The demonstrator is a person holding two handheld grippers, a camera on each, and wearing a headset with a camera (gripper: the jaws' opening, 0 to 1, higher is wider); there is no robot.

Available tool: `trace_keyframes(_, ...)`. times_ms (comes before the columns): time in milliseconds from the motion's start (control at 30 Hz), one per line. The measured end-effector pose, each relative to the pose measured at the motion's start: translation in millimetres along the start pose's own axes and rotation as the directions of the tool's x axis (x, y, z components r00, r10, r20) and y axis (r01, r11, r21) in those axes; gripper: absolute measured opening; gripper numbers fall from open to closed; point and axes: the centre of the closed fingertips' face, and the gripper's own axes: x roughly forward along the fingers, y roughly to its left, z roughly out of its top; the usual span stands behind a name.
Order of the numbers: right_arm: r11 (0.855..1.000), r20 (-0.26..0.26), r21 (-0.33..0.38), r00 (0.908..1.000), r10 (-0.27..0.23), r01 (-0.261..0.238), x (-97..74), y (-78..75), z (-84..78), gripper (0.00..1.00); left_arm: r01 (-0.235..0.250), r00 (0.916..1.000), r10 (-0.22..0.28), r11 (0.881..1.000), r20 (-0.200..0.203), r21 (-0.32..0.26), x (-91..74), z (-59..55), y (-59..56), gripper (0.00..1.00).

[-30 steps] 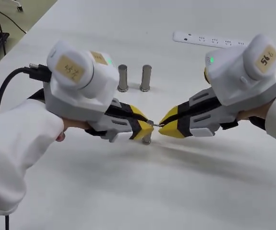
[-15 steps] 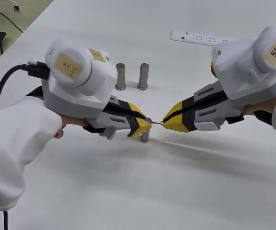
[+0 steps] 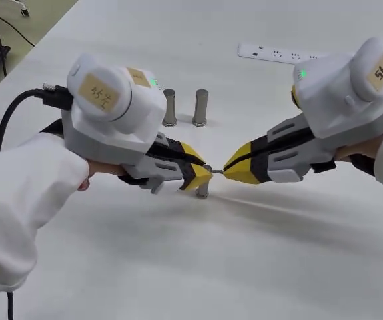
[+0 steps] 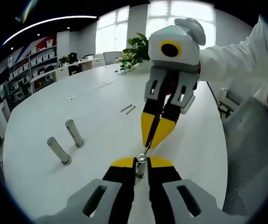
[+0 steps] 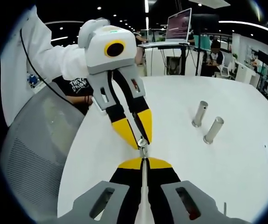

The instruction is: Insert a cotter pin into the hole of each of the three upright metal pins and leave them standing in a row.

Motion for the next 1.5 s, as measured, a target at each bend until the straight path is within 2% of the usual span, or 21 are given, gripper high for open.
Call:
trace_keyframes(600,1.0,0.013,-0.025,0.9999,0.004,-0.003,8.8,0.4,9.2,0.0,0.004,1.0,-0.004,1.0,-0.007,0.01,0.1,-0.7,1.1,0.07)
trace_keyframes(833,0.999,-0.004,-0.046,1.0,-0.004,0.003,13.1,2.6,5.9,0.0,-0.004,0.9999,0.004,1.0,0.011,0.019,-2.6,1.2,1.9,0.1)
trace_keyframes(933,0.999,0.001,-0.039,1.0,0.002,-0.002,14.7,4.5,6.6,0.0,-0.006,0.9996,0.006,1.0,0.028,0.022,-6.8,3.3,1.3,0.18)
trace_keyframes(1100,0.999,0.007,-0.034,1.0,-0.007,0.007,17.7,4.1,8.5,0.02,-0.013,0.9983,0.011,0.999,0.057,0.033,-13.7,7.6,1.1,0.4)
trace_keyframes(1200,0.999,0.008,-0.032,0.9999,-0.007,0.007,18.6,4.9,10.1,0.07,-0.016,0.9971,0.013,0.999,0.074,0.032,-18.0,9.9,0.1,0.44)
trace_keyframes(1333,0.999,0.009,-0.03,0.9999,-0.013,0.013,21.1,4.9,12.3,0.08,-0.026,0.9942,0.023,0.999,0.106,0.031,-24.8,13.4,-1.1,0.53)
trace_keyframes(1367,0.999,0.01,-0.028,0.9998,-0.015,0.015,21.8,5.0,12.7,0.08,-0.037,0.9935,0.032,0.999,0.109,0.038,-26.2,13.7,-0.3,0.58)
trace_keyframes(1400,0.999,0.009,-0.028,0.9998,-0.017,0.018,22.9,5.3,12.7,0.08,-0.068,0.9917,0.062,0.997,0.113,0.046,-28.5,13.8,3.7,0.65)
trace_keyframes(1500,0.999,0.008,-0.026,0.9998,-0.018,0.018,25.4,6.3,12.7,0.09,-0.063,0.9927,0.058,0.997,0.106,0.042,-33.2,10.4,1.0,0.78)
